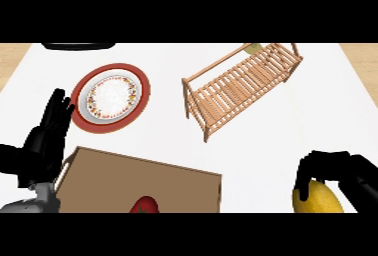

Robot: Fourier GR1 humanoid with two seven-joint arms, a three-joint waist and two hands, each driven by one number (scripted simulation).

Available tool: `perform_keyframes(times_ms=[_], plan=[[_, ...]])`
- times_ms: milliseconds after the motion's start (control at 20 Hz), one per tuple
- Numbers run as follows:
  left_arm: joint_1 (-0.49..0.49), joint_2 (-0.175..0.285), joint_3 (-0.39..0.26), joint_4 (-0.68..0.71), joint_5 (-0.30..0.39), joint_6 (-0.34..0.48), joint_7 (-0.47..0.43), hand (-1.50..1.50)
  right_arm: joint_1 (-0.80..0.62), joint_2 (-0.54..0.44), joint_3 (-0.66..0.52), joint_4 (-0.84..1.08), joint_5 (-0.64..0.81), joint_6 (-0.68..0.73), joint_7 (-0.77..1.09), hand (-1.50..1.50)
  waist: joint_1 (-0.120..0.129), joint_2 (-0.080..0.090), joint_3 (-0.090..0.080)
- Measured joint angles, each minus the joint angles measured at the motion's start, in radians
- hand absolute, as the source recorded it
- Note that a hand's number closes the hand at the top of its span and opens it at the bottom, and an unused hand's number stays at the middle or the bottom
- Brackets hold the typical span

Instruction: Pick the lemon from the placemat and place it in the tiered shelf

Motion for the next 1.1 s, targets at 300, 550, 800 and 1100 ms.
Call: perform_keyframes(times_ms=[300, 550, 800, 1100], plan=[[-0.005, -0.004, -0.002, -0.020, -0.004, -0.004, 0.021, 0.00, -0.199, -0.020, -0.202, -0.052, -0.189, 0.071, 0.240, 1.50, 0.012, 0.002, 0.000], [-0.033, -0.015, 0.000, 0.002, -0.015, -0.008, 0.021, 0.00, -0.374, -0.053, -0.267, 0.023, -0.263, 0.060, 0.373, 1.50, 0.016, 0.003, 0.001], [-0.030, -0.018, 0.016, 0.022, -0.011, -0.027, -0.004, 0.00, -0.463, -0.082, -0.286, 0.198, -0.215, -0.004, 0.299, 1.50, 0.020, 0.005, 0.001], [-0.045, -0.036, 0.007, 0.027, -0.023, -0.028, -0.001, 0.00, -0.546, -0.050, -0.227, 0.418, -0.091, -0.150, 0.181, 1.50, 0.024, 0.006, 0.002]])
